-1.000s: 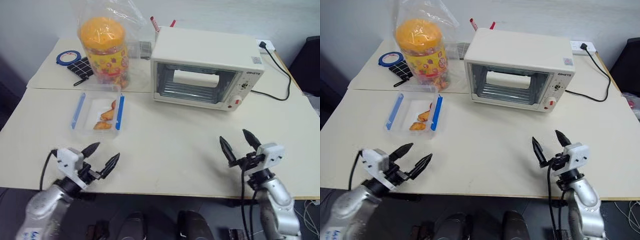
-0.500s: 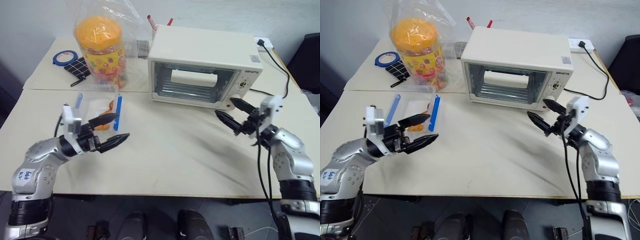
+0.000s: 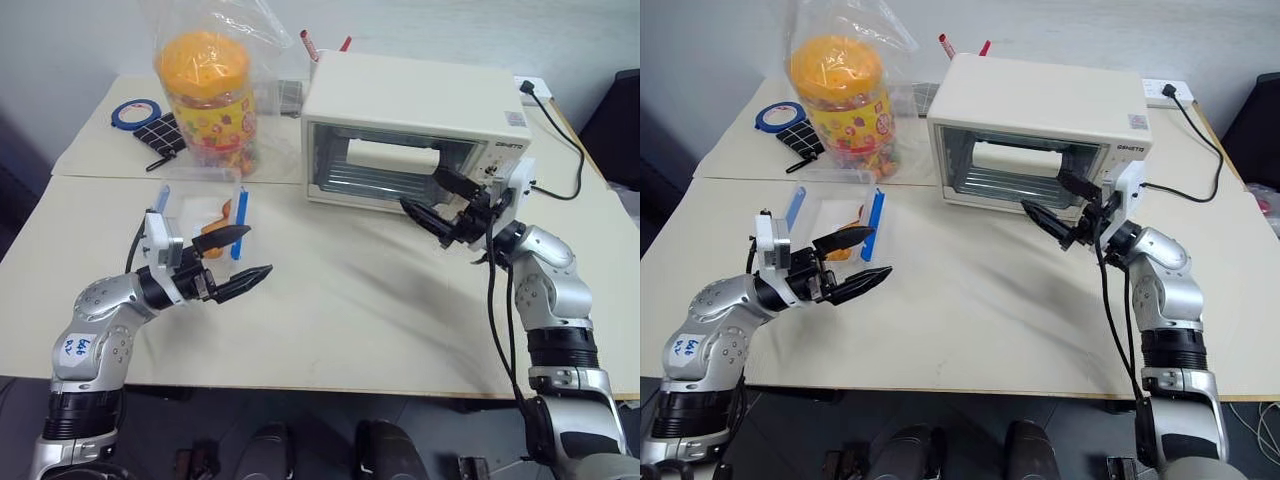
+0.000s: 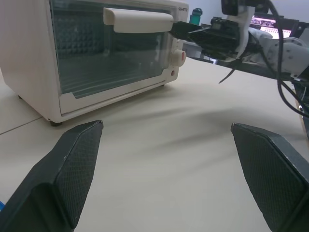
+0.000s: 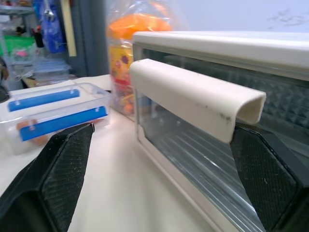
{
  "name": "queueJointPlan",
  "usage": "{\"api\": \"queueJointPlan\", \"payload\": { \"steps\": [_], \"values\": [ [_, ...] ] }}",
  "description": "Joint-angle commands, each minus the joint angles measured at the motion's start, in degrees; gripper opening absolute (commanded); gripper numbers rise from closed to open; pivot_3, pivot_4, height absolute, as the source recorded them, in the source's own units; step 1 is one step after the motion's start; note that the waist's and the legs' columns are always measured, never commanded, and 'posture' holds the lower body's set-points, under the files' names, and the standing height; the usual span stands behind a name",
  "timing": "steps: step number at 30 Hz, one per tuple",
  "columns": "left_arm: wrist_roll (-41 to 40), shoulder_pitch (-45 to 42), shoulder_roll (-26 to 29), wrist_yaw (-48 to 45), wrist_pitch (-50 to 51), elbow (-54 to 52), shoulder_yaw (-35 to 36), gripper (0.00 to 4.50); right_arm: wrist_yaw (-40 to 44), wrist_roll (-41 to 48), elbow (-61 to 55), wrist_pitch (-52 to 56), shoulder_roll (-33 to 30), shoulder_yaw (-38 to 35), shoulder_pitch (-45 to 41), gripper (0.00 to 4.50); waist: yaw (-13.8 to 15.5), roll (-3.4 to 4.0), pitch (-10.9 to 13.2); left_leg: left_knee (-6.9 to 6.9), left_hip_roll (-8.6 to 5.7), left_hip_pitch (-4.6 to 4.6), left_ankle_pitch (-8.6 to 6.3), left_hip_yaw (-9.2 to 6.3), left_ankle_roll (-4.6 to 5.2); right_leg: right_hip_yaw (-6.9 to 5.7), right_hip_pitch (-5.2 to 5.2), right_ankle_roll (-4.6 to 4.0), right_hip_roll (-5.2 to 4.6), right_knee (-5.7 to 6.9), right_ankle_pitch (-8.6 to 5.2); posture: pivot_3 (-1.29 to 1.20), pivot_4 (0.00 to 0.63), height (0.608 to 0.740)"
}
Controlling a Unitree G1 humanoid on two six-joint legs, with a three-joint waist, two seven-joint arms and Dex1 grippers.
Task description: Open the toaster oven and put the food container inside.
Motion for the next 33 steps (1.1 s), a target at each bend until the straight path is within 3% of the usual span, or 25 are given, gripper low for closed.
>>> {"api": "queueJointPlan", "payload": {
  "steps": [1, 6, 9, 17, 22, 25, 33],
  "values": [
    [0.25, -2.31, -0.79, 1.15, -1.64, 1.24, 1.41, 4.50, 3.82, -2.74, -5.19, -6.82, -0.94, 1.49, 4.30, 4.48, 0.02, 0.00, 0.00, -0.01, 0.00, 0.00, 0.00, 0.01, 0.00, 0.00, 0.00, 0.00, 0.00, -0.01, 0.00, 0.00, 0.150, 0.740],
    [0.38, -6.55, -1.73, 1.24, -1.38, 4.37, 0.64, 4.50, 5.52, -6.02, -8.59, -10.73, -1.80, 3.37, 11.88, 4.48, 0.04, 0.00, 0.00, 0.00, -0.01, 0.01, 0.00, 0.02, 0.00, 0.01, 0.00, 0.00, 0.01, 0.00, 0.00, 0.00, 0.150, 0.740],
    [3.26, -13.05, -3.61, 2.56, -2.83, 9.57, -1.62, 3.91, 4.59, -8.10, -8.68, -13.24, -1.45, 3.88, 15.36, 4.50, 0.06, -0.01, 0.00, 0.01, -0.02, 0.04, 0.00, 0.05, 0.00, 0.04, 0.00, 0.01, 0.02, 0.02, 0.00, 0.00, 0.150, 0.740],
    [13.62, -32.99, -12.96, 4.23, -12.66, 30.85, -8.18, 1.46, 1.91, -10.73, -7.31, -16.41, -0.59, 4.21, 16.56, 4.50, 0.30, -0.10, 0.05, 0.06, -0.15, 0.01, 0.04, 0.04, 0.01, 0.04, 0.04, 0.07, 0.06, -0.01, 0.04, 0.00, 0.150, 0.740],
    [20.78, -38.29, -15.25, 4.57, -17.87, 41.45, -12.28, 0.03, 0.29, -11.33, -7.70, -17.28, -0.71, 3.90, 17.66, 4.50, 0.04, -0.11, 0.06, 0.04, -0.24, 0.00, 0.05, 0.05, 0.00, -0.01, 0.03, 0.07, 0.12, -0.04, 0.04, 0.00, 0.150, 0.740],
    [23.89, -38.60, -14.88, 1.33, -20.61, 43.07, -15.14, 0.03, -0.66, -10.91, -9.46, -17.27, -1.63, 2.47, 20.31, 4.50, 0.09, -0.14, 0.08, 0.04, -0.22, 0.00, 0.05, 0.05, -0.01, 0.00, 0.03, 0.07, 0.14, -0.03, 0.04, 0.00, 0.150, 0.740],
    [31.00, -34.12, -13.50, -2.48, -17.30, 36.99, -22.91, 0.03, -3.22, -8.28, -20.62, -16.46, -5.34, -7.13, 42.73, 4.50, 1.74, -0.17, 0.09, 0.12, -0.20, -0.10, 0.05, 0.09, 0.00, -0.07, 0.06, 0.07, 0.13, -0.08, 0.04, 0.00, 0.150, 0.740]
  ]
}}
